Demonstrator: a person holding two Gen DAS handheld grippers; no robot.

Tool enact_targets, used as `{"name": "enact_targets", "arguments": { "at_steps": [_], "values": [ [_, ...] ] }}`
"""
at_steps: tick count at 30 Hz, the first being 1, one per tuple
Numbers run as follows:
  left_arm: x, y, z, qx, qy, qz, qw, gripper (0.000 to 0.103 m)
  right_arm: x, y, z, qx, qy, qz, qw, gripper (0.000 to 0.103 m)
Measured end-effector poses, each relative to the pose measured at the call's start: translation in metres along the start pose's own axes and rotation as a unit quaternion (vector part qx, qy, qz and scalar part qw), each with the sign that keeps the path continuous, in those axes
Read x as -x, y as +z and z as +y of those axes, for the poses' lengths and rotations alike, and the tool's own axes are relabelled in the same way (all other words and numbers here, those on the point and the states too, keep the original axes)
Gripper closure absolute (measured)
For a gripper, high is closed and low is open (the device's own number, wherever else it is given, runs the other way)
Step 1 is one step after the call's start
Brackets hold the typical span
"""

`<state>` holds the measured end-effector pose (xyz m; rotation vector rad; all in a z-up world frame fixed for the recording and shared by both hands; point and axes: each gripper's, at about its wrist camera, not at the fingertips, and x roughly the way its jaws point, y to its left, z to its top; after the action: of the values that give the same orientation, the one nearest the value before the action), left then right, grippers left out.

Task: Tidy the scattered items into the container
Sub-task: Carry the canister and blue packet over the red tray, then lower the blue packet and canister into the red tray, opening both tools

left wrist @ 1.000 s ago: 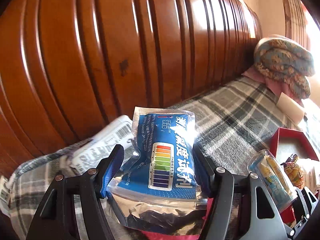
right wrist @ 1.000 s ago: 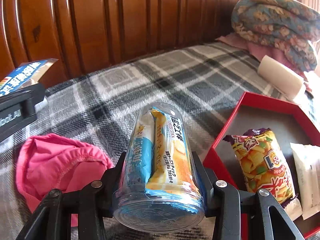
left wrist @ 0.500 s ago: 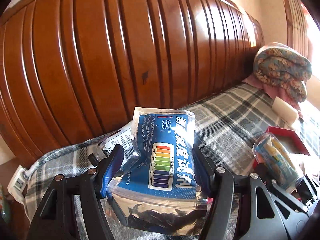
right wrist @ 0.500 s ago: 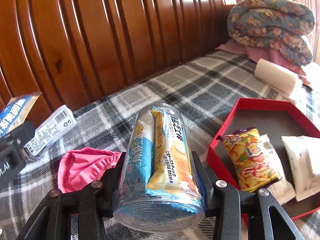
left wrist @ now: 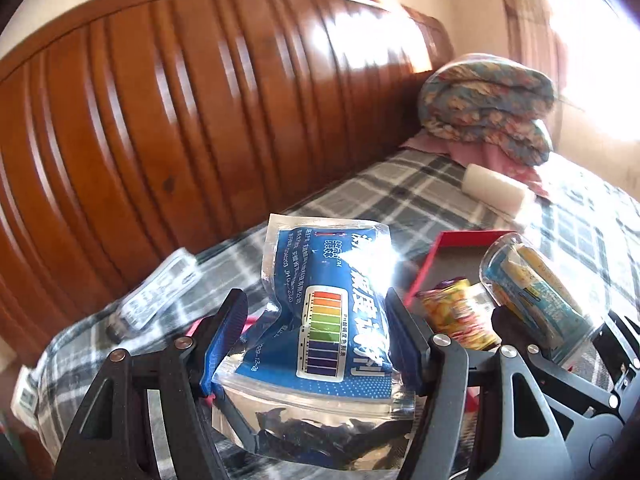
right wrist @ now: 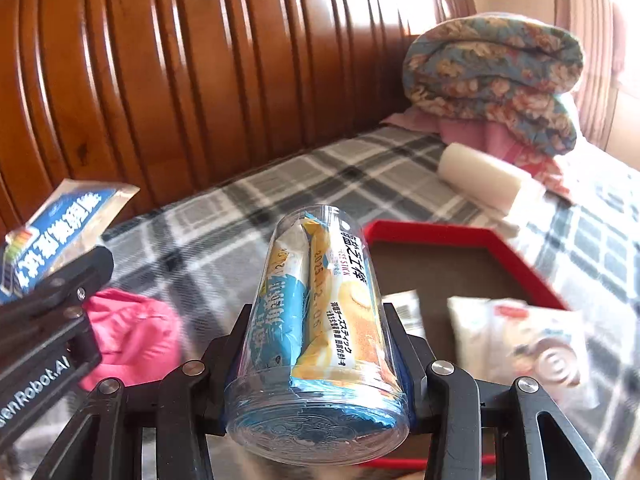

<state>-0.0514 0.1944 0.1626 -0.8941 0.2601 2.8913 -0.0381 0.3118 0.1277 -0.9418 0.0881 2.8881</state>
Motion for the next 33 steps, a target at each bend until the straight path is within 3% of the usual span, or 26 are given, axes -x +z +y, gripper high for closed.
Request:
{"name": "enact_targets", "arguments": {
  "at_steps": [7, 10, 14, 21, 29, 33],
  "values": [
    [-0.028, 0.032, -0.096, -0.076, -0.051, -0.002, 0.9958, 0.032, -0.034, 0.018, -0.077, 0.011, -0.045, 0.001, 0.999, 0.052],
    [-0.056, 0.042, -0.129, -0.095, -0.059, 0.017, 0.9936, 0.032, -0.052, 0.017, -0.094, 0.016, -0.058, 0.002, 0.998, 0.052],
    [-0.092, 0.05, -0.159, -0.109, -0.083, 0.059, 0.9889, 0.032, -0.08, 0.014, -0.122, -0.024, -0.042, 0.03, 0.998, 0.052],
    [-0.116, 0.048, -0.175, -0.174, -0.059, 0.046, 0.9819, 0.032, -0.097, 0.005, -0.131, -0.039, -0.042, 0.042, 0.998, 0.052],
    [-0.133, 0.043, -0.176, -0.147, -0.087, 0.079, 0.9821, 0.031, -0.102, 0.0, -0.131, -0.04, -0.053, 0.051, 0.997, 0.052],
    [-0.133, 0.042, -0.189, -0.159, -0.086, 0.08, 0.9802, 0.029, -0.101, 0.0, -0.136, -0.046, -0.052, 0.049, 0.996, 0.052]
  ]
}}
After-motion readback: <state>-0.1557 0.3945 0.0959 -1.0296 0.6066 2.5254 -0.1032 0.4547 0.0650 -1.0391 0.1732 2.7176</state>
